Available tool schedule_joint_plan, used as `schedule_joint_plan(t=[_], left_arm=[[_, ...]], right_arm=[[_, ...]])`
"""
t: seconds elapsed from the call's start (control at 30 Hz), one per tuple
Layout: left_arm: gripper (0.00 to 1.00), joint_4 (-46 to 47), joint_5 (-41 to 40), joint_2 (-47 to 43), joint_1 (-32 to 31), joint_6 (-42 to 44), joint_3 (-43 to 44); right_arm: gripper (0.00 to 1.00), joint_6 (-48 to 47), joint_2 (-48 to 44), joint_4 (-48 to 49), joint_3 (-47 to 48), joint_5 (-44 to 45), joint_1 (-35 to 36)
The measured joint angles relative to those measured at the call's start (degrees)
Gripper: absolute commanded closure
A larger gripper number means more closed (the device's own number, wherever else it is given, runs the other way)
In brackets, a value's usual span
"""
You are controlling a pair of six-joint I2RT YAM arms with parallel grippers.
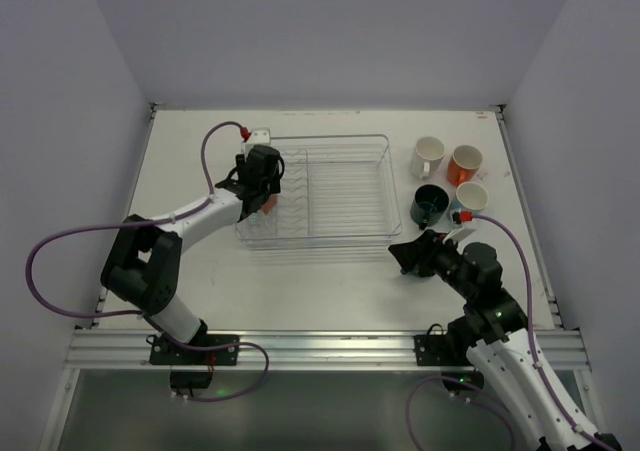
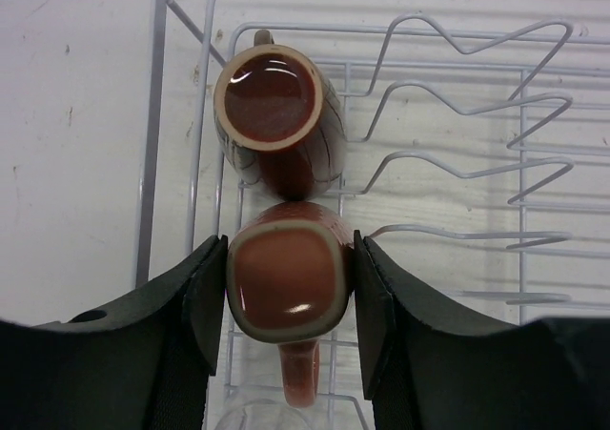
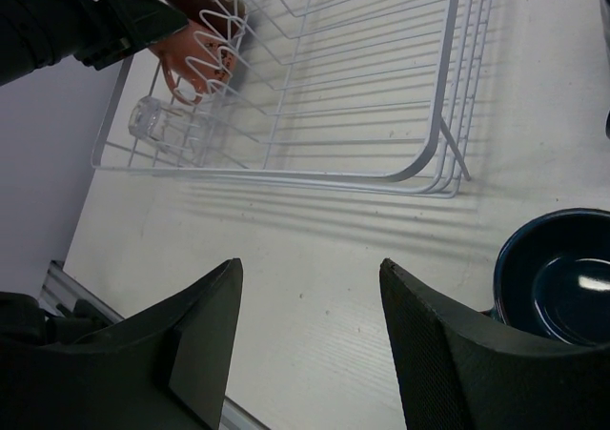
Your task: Unload the cups from the dish rack
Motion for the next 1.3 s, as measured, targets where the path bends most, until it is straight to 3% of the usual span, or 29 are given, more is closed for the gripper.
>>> schedule_joint_plan(t=[0.07, 0.27, 0.5, 0.83, 1.1, 1.3], left_arm=[[0.64, 0.5, -0.13, 0.07, 0.0, 0.02, 0.0], [0.82, 0.46, 0.28, -0.37, 0.0, 0.0, -0.11], [0.86, -2.03, 3.08, -12.61, 0.0, -0.68, -3.56], [0.94, -2.4, 8.59, -29.22, 0.0, -2.78, -4.48], [0.94, -0.79, 22.84, -33.24, 0.0, -8.94, -6.67], [0.94, 7.3, 35.43, -35.3, 0.0, -15.15, -11.28]], right_arm=[[0.38, 0.0, -0.26, -0.04, 0.0, -0.13, 0.0], [0.37, 0.5, -1.01, -0.44, 1.46, -0.33, 0.0], [0.37, 5.73, 1.36, 6.47, 2.19, -5.03, 0.0], [0.34, 13.09, 15.58, 24.63, 4.28, -12.22, 2.99], [0.16, 17.22, 34.29, 43.89, 9.01, -15.5, 10.23], [0.18, 18.8, 44.57, 51.12, 13.29, -17.27, 12.39]])
